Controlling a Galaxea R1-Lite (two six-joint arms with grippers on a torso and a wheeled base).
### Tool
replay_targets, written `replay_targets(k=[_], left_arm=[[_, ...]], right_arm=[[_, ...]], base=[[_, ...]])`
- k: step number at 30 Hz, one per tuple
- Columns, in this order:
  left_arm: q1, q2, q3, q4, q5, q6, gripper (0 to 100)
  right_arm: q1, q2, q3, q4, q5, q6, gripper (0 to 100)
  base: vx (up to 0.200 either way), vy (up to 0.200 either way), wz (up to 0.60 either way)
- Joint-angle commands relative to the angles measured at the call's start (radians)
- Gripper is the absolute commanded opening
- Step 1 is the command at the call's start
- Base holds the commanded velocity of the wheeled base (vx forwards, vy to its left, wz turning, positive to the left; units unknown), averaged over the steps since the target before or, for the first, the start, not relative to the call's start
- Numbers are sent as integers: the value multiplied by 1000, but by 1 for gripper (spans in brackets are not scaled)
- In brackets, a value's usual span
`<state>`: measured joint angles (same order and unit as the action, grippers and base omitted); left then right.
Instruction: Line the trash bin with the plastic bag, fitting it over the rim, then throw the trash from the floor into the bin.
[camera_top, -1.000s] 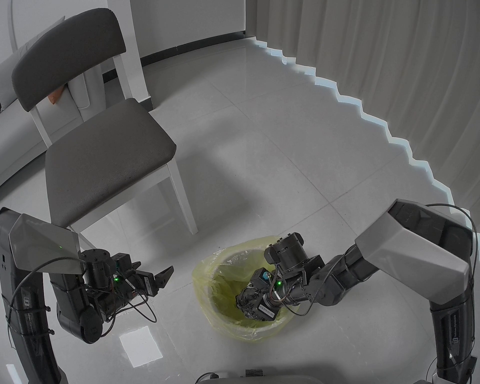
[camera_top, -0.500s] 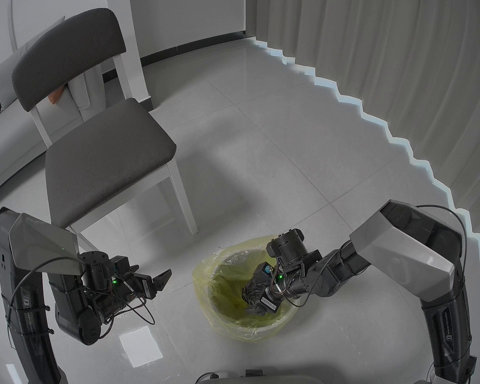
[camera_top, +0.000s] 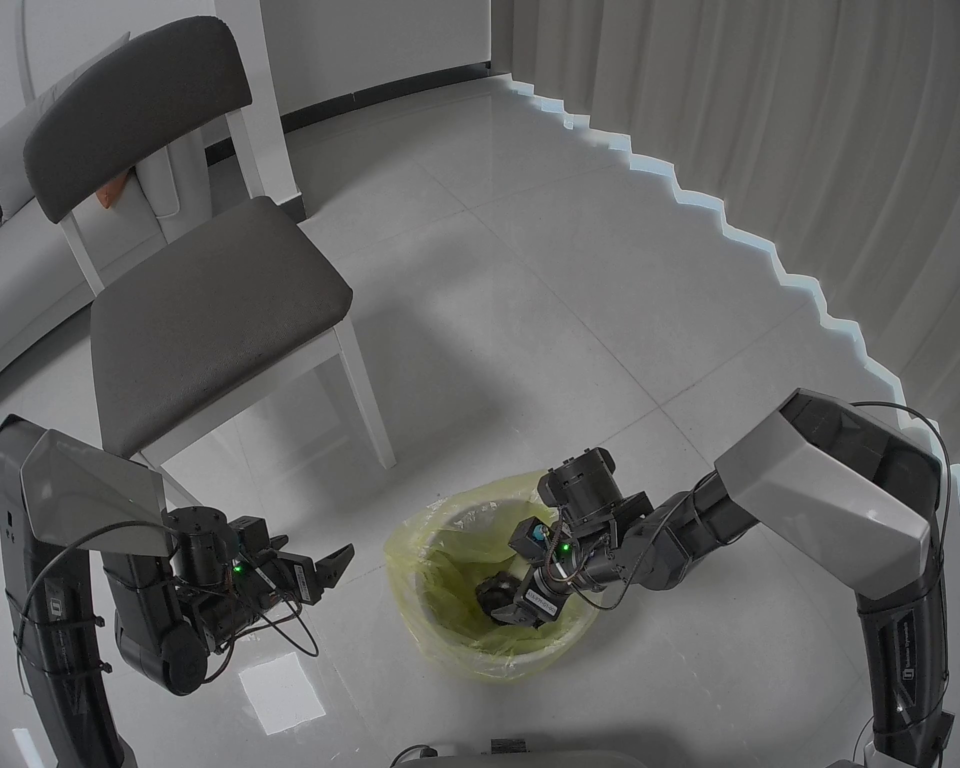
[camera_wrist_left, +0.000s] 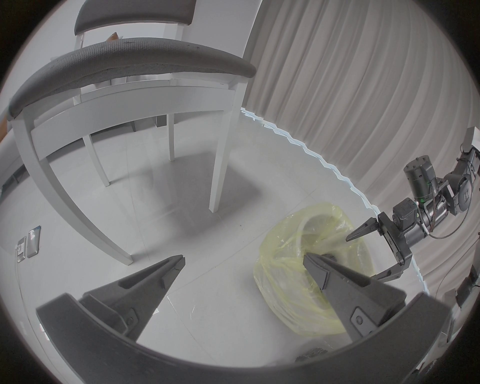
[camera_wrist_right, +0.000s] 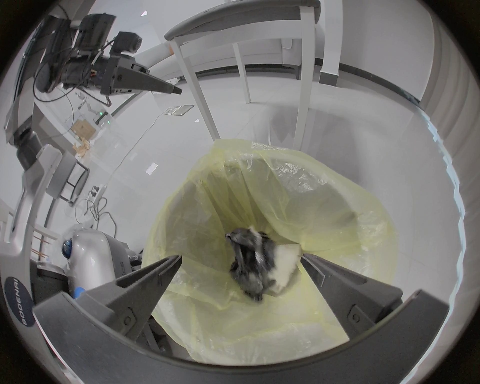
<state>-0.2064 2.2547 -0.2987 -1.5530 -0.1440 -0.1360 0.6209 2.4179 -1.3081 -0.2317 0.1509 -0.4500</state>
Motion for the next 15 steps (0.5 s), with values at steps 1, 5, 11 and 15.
replay_targets(k=[1,5,11,15], left_arm=[[1,6,1,-18,1,-1,100],[-5,26,-3,-18,1,-1,100],[-13,43,-25,-18,1,-1,100],[-15,77,-65,-18,3,-1,100]], right_arm=[[17,-3,13,-5,-68,-65,100],[31,0,9,-23,-131,-133,100],[-1,-48,21,-23,-114,-81,100],[-75,-108,32,-23,-74,-30,100]], base=[[0,0,0],[0,0,0],[0,0,0],[0,0,0]])
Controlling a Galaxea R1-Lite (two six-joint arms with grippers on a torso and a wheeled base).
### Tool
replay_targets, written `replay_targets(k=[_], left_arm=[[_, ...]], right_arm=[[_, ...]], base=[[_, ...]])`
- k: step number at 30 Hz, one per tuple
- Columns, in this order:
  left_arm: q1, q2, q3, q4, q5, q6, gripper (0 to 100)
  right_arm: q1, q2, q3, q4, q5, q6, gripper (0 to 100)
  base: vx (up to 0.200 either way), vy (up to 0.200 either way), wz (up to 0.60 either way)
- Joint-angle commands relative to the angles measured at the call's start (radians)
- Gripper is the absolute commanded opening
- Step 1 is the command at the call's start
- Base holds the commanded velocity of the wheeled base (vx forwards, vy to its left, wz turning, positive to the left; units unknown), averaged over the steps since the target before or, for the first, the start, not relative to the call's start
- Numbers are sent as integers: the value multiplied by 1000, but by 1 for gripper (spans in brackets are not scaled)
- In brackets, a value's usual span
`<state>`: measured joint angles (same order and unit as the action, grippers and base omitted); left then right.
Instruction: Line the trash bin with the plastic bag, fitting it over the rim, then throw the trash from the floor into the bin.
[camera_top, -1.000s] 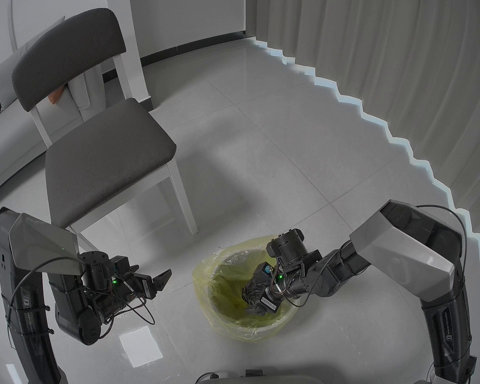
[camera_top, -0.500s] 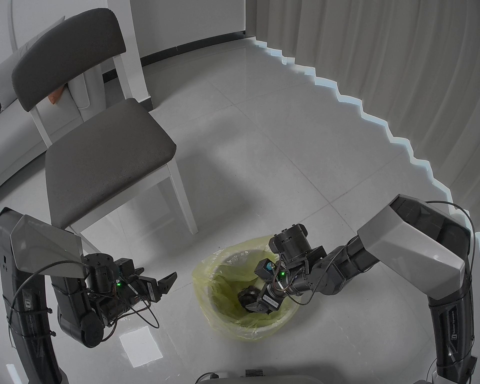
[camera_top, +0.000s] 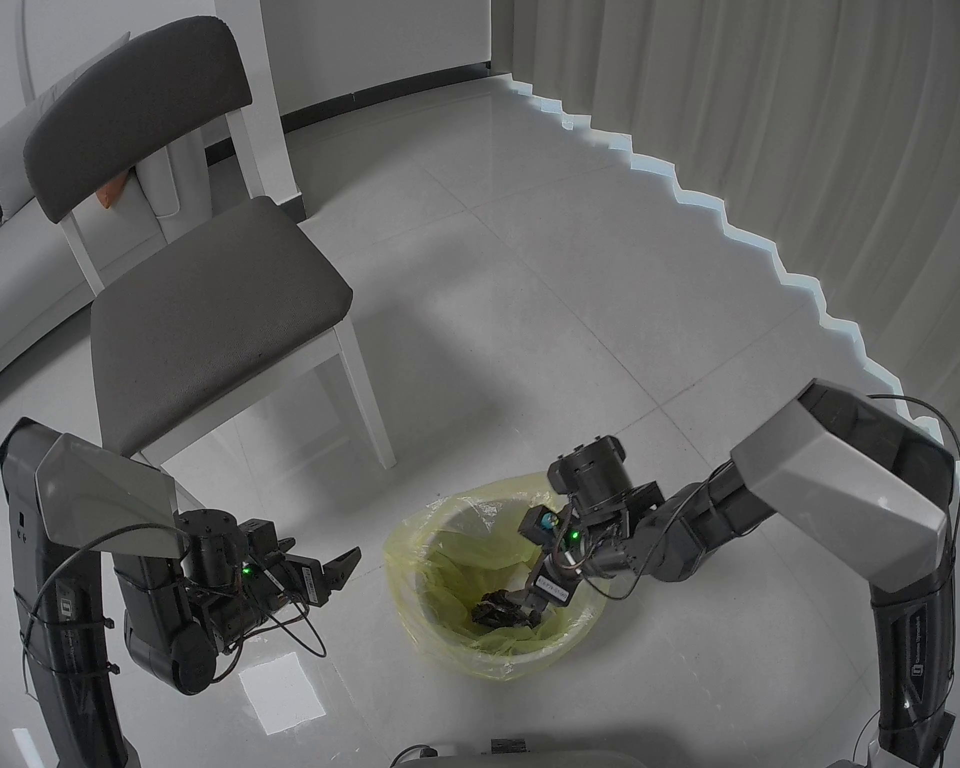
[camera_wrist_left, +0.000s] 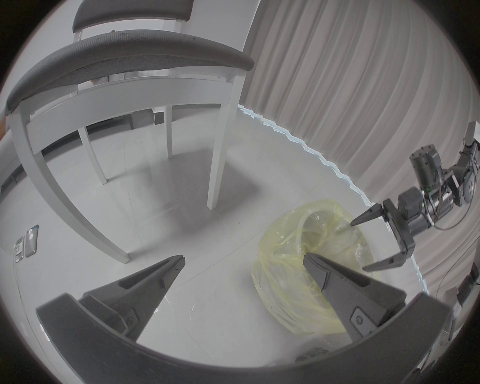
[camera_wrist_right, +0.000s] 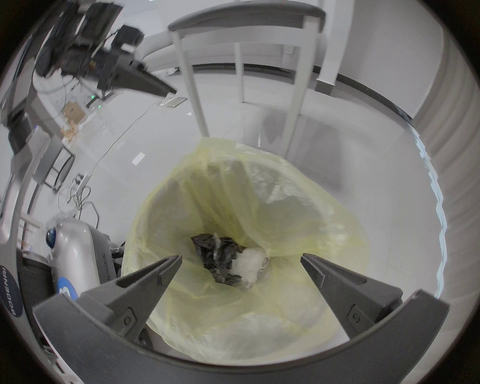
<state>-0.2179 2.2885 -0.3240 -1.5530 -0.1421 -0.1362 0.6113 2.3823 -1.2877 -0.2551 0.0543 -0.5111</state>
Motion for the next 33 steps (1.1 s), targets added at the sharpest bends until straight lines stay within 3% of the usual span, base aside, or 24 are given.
replay_targets(k=[1,6,11,16,18,27,33], left_arm=[[-5,60,-55,-18,1,0,100],[-34,172,-138,-18,19,4,100],[-46,286,-270,-18,42,17,100],[-55,348,-377,19,42,32,100],[-63,328,-423,129,32,36,100],[-81,309,-576,358,30,64,100],[-81,299,-576,353,38,63,100]], right_arm=[[-90,-83,10,0,24,43,100],[-219,-81,-15,0,27,86,100],[-286,-69,-12,0,59,86,100],[-308,-48,-30,0,64,86,100],[-312,-14,-58,0,67,86,100],[-312,98,-157,14,67,88,100],[-312,166,-239,59,67,85,100]], base=[[0,0,0],[0,0,0],[0,0,0],[0,0,0],[0,0,0],[0,0,0],[0,0,0]])
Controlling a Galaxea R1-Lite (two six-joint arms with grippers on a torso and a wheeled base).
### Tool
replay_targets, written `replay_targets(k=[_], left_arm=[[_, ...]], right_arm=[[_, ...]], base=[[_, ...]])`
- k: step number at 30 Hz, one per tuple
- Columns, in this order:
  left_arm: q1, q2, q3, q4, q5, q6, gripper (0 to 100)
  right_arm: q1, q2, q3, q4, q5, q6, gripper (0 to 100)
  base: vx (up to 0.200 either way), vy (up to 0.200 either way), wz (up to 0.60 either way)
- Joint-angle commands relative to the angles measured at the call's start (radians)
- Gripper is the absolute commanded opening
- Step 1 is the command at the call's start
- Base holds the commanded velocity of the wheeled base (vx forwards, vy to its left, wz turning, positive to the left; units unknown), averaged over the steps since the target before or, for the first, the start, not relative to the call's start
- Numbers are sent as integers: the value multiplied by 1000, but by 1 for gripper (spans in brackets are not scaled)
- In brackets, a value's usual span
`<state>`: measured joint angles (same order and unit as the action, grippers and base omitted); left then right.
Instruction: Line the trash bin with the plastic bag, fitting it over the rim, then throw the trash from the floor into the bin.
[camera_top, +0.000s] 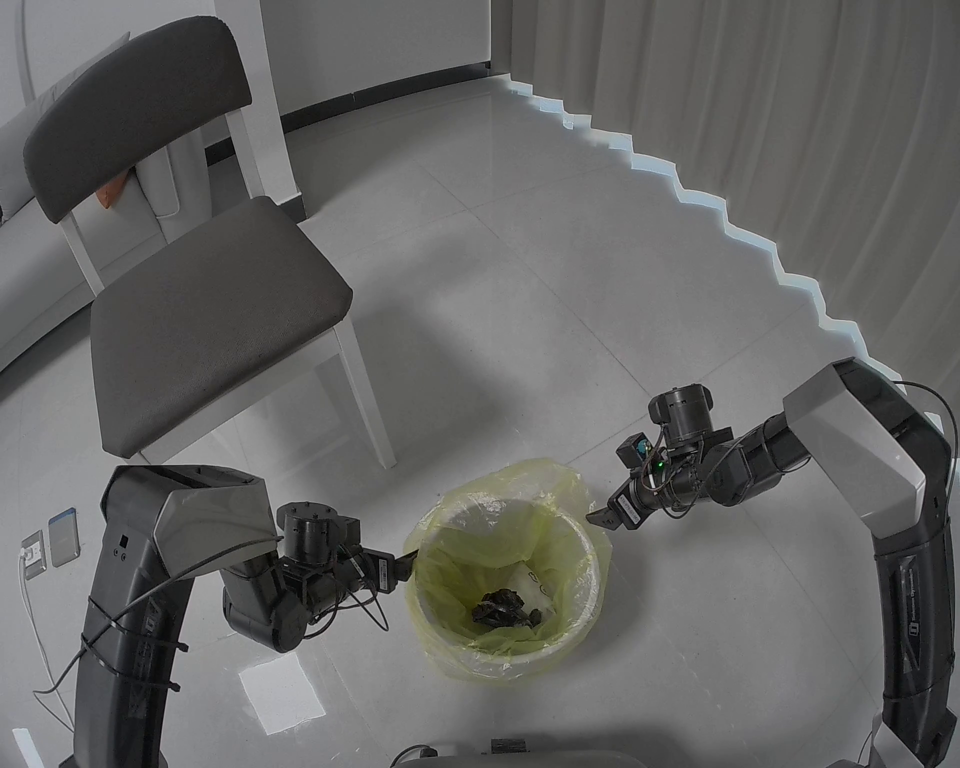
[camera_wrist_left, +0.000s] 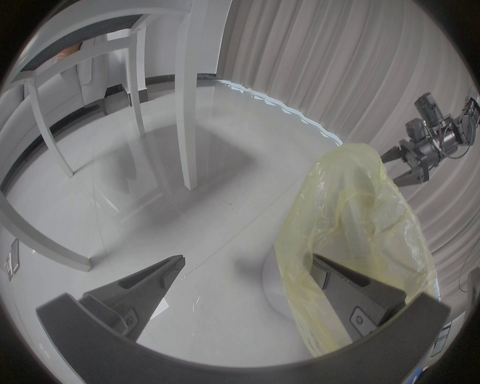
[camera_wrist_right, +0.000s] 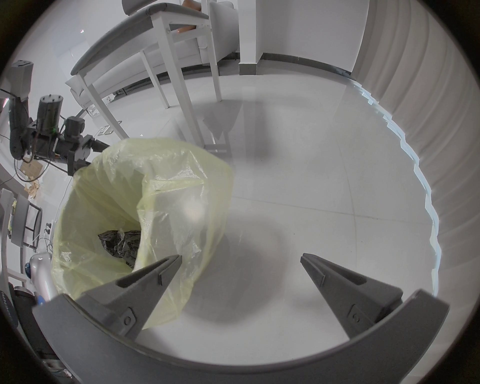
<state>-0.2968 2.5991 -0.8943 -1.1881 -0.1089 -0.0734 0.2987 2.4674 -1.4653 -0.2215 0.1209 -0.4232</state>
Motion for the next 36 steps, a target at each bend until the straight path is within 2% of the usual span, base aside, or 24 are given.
replay_targets(k=[1,8,17,21,30,36], left_arm=[[-1,-17,5,-21,5,-2,100],[-1,-42,58,-38,5,3,100],[11,-60,123,-41,3,30,100],[36,-67,138,-74,2,20,100],[120,-146,259,-200,-31,11,100],[168,-330,416,-372,-52,-57,100]], right_arm=[[0,93,-81,39,0,-3,100],[10,165,-179,119,0,-5,100],[-3,173,-179,159,0,-16,100],[-33,160,-164,162,0,-25,100],[-142,-19,-29,157,-1,-31,100],[-213,-357,160,125,3,-20,100]], base=[[0,0,0],[0,0,0],[0,0,0],[0,0,0],[0,0,0],[0,0,0]])
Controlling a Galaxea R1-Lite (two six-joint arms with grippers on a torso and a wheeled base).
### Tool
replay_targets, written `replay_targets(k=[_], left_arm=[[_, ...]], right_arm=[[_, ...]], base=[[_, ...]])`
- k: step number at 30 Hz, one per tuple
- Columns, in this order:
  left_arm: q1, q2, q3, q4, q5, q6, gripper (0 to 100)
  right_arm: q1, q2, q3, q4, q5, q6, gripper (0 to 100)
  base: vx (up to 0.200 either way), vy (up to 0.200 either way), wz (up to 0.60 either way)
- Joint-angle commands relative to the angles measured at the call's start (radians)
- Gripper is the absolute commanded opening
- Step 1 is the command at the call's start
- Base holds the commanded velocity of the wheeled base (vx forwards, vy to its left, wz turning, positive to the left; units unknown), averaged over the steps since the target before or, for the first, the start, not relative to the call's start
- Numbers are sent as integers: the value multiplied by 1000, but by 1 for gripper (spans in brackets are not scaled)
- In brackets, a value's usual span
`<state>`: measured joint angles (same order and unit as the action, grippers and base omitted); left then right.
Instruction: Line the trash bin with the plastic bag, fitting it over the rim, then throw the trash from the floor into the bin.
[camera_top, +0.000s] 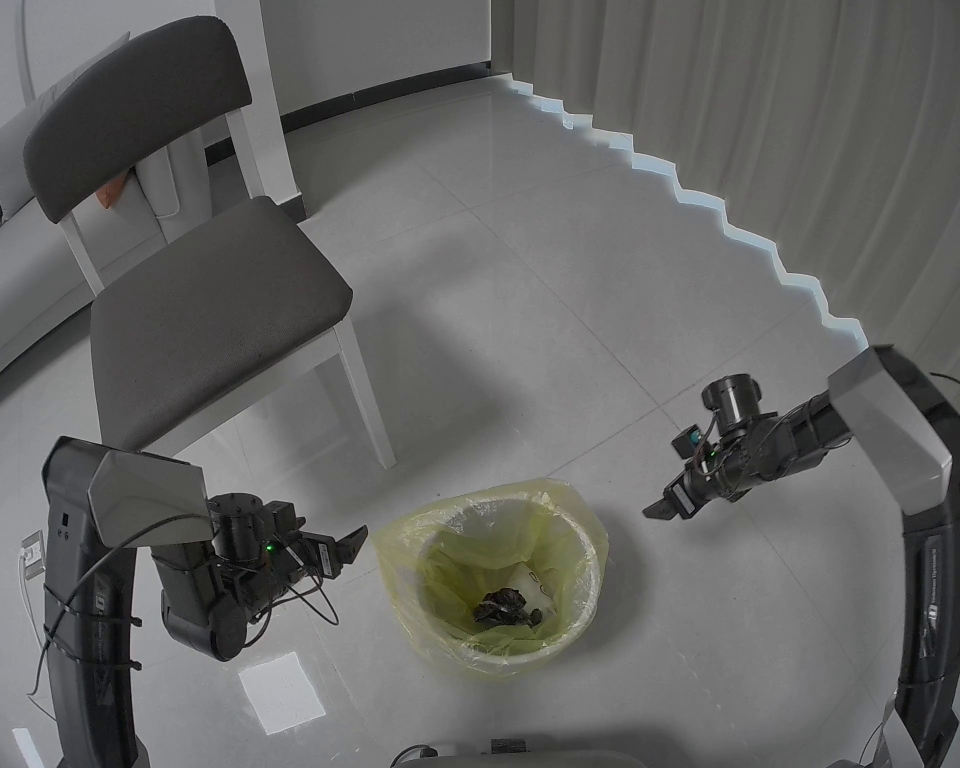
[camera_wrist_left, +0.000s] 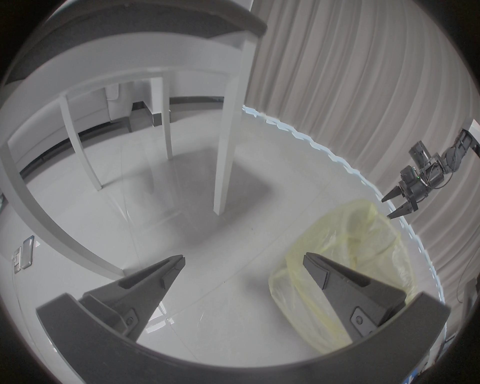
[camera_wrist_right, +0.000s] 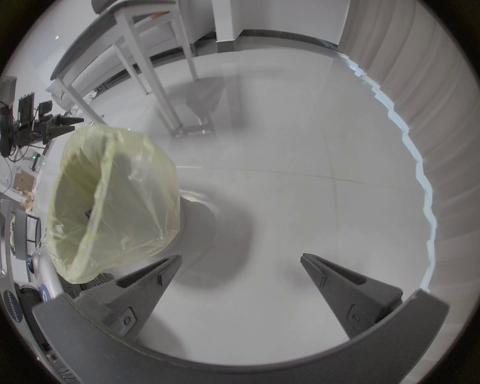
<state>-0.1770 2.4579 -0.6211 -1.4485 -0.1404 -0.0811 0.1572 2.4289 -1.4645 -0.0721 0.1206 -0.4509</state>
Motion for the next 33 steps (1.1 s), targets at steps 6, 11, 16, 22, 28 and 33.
replay_targets(k=[6,11,16,22,28,33], left_arm=[[67,-425,265,-122,-31,-92,100],[65,-659,422,-122,-31,-101,100],[65,-956,593,-102,-34,-98,100],[64,-1349,610,200,-36,-98,100],[57,-1715,492,669,-44,-98,100],[67,-2051,400,1093,-44,-98,100]], right_arm=[[-93,-689,339,-31,19,100,100],[-100,-1041,530,-35,4,179,100],[-137,-1401,673,-28,-33,287,100],[-173,-1769,848,0,-16,366,100],[-174,-2036,1006,52,19,414,100],[-196,-2237,1093,146,77,483,100]], base=[[0,0,0],[0,0,0],[0,0,0],[0,0,0],[0,0,0],[0,0,0]])
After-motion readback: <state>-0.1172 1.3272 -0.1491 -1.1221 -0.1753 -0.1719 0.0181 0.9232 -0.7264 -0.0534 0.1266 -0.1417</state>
